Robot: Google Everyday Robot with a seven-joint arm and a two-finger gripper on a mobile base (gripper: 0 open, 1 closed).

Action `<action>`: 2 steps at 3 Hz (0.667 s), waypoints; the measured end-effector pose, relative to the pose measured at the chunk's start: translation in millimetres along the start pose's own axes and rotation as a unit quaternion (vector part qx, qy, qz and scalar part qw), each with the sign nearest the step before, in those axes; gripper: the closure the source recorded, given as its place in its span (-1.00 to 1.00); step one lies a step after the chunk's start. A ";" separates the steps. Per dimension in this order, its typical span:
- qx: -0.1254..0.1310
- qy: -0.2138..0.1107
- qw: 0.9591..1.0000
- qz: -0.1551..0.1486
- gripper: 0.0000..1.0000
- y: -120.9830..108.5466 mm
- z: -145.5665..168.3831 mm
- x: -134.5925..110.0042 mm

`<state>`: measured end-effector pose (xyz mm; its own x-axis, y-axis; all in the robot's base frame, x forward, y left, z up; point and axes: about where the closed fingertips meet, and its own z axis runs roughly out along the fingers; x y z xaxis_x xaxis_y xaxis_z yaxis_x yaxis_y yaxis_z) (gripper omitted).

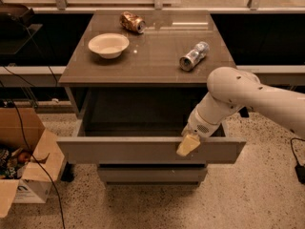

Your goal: Open top drawer

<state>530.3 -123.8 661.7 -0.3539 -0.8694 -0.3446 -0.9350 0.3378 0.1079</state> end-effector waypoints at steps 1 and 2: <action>-0.004 0.003 1.000 -0.002 -1.00 0.3 1.4 -0.1; -0.037 0.042 0.998 -0.015 -1.00 9.6 8.1 6.6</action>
Offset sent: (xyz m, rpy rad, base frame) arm -0.0337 -0.0046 -0.0187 -0.1688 0.2502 0.1874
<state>519.2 -123.3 652.9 -0.3239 -0.9070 -0.2691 -0.9430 0.2867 0.1687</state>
